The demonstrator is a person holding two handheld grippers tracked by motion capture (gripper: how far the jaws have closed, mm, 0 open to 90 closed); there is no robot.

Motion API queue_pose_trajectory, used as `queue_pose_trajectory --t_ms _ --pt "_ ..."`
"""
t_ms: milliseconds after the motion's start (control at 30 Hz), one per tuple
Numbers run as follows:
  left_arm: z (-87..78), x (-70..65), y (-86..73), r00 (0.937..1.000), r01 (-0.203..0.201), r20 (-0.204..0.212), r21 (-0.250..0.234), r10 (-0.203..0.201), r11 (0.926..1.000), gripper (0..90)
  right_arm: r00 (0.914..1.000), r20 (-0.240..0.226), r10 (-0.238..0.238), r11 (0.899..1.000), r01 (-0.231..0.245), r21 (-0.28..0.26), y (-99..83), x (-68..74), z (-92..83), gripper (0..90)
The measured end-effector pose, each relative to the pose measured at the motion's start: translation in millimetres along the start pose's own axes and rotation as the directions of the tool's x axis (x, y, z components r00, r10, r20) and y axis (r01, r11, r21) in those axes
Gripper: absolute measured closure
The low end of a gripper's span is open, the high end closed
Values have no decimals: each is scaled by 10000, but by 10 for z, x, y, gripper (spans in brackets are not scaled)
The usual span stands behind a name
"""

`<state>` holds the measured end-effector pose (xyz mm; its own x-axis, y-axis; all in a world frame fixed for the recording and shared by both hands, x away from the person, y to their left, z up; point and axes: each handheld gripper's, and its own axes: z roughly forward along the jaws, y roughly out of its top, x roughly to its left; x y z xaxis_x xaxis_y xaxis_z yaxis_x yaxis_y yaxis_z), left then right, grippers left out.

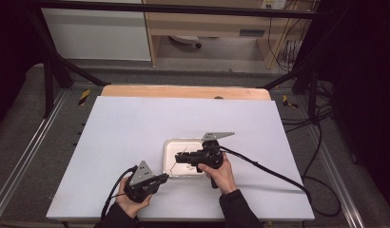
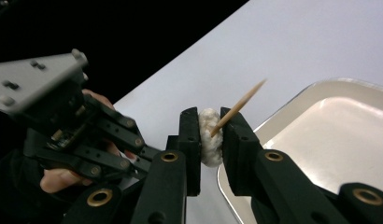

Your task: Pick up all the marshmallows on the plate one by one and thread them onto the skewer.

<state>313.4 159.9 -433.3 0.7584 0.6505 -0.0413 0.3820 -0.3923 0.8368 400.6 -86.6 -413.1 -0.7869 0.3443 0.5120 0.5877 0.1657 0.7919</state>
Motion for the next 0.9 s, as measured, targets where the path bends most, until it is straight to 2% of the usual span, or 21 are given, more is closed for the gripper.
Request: queue_pose_trajectory --t_ms 100,600,900 --pt "19 14 -20 10000 90 -21 177 -90 9998 884 10000 -35 52 9999 -52 131 -70 -19 72 789" --pt "61 4 -17 9994 333 21 221 -334 9992 883 10000 46 4 9994 -5 356 -219 9 174 765" --pt "27 35 -18 9990 447 -84 99 -447 9989 883 9969 615 -485 9988 478 129 -117 61 50 561"
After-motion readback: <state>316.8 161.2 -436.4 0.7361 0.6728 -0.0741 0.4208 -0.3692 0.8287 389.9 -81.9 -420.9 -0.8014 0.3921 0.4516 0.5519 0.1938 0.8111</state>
